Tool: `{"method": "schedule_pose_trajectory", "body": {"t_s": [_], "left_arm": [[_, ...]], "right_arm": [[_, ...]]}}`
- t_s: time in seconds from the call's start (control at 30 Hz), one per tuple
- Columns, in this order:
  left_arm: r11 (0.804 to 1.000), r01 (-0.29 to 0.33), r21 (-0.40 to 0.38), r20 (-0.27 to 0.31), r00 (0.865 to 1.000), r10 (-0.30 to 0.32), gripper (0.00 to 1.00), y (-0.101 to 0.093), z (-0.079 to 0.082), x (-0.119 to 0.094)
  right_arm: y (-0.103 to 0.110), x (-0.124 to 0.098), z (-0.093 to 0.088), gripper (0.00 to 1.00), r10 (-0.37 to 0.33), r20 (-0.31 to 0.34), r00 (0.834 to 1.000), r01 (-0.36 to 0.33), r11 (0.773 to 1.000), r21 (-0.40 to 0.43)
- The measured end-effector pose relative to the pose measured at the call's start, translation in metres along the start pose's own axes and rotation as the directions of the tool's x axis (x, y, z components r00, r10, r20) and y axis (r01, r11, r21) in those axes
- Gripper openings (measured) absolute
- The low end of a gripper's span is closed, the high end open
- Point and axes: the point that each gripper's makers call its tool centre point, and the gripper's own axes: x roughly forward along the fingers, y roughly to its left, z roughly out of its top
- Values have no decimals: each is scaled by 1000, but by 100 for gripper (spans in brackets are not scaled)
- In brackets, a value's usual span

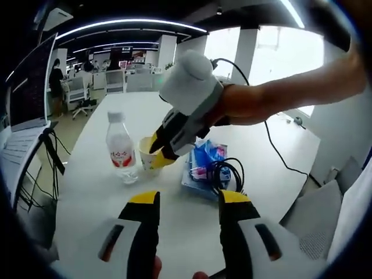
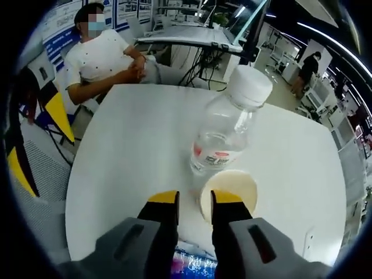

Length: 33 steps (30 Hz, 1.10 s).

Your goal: Arrange the tabletop items into an orderly group along one side of the table until the central work area is clear of visible clutter.

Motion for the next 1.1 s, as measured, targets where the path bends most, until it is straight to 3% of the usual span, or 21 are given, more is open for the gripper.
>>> {"method": "schedule_pose_trajectory", "body": {"t_s": [0.7,1.1], "left_arm": [[1000,10,23,18,1000,-11,39,-8,11,-6],[1000,19,25,22,1000,-19,39,-14,12,-5]], "right_arm": [[-2,-32,0,21,-55,58,997,51,996,76],[-1,-48,-12,21,-86,69,994,76,988,134]]}}
